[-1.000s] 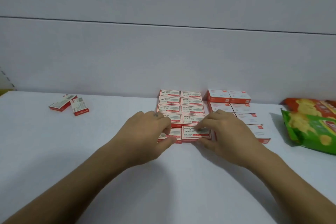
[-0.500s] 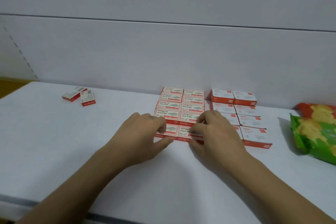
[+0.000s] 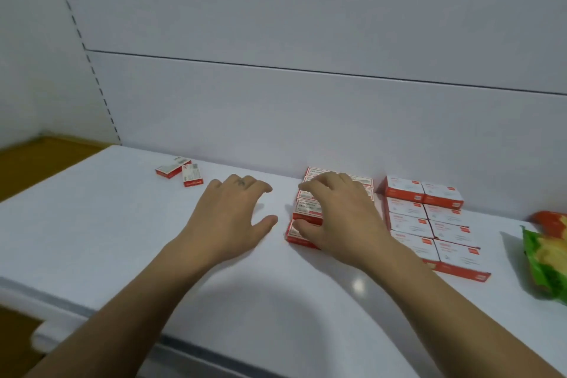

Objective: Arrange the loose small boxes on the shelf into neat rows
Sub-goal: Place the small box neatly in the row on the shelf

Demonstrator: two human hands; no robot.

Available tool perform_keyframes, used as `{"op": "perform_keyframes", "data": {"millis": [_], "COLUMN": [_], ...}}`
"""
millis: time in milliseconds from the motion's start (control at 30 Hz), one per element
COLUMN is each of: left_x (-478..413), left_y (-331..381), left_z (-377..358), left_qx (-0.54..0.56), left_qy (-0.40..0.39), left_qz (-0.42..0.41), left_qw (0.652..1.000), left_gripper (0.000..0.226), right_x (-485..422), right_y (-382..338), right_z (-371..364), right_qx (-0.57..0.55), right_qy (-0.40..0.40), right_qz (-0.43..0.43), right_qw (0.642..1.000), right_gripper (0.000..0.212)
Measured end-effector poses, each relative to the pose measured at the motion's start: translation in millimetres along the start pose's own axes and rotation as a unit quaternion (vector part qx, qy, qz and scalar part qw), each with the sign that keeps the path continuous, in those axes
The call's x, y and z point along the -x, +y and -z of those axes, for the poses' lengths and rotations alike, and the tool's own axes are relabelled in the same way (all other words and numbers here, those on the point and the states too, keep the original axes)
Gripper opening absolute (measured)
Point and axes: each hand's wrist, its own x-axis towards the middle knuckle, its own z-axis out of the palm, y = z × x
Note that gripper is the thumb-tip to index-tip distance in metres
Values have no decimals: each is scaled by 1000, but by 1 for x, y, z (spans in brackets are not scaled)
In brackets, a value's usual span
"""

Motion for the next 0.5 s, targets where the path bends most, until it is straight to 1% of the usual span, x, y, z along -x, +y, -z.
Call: {"op": "perform_keyframes", "data": {"millis": [167, 367, 500], "left_x": [12, 24, 29], "left_y": [-48, -108, -145], "left_z": [11, 20, 27], "left_qx": [-3, -24, -26], "left_qy": [13, 6, 1], "left_qz": [53, 127, 158], "left_qw": [999, 992, 987], "left_gripper": [55, 56, 57], "right_x": [-38, -80, -112], "right_y": [-39, -85, -116], "right_z": [-14, -34, -51], "right_qx": [-13, -33, -49], "right_qy": [-47, -92, -117], "right_qz": [18, 19, 3], "right_qw": [999, 995, 992], "right_gripper": [62, 61, 63]}}
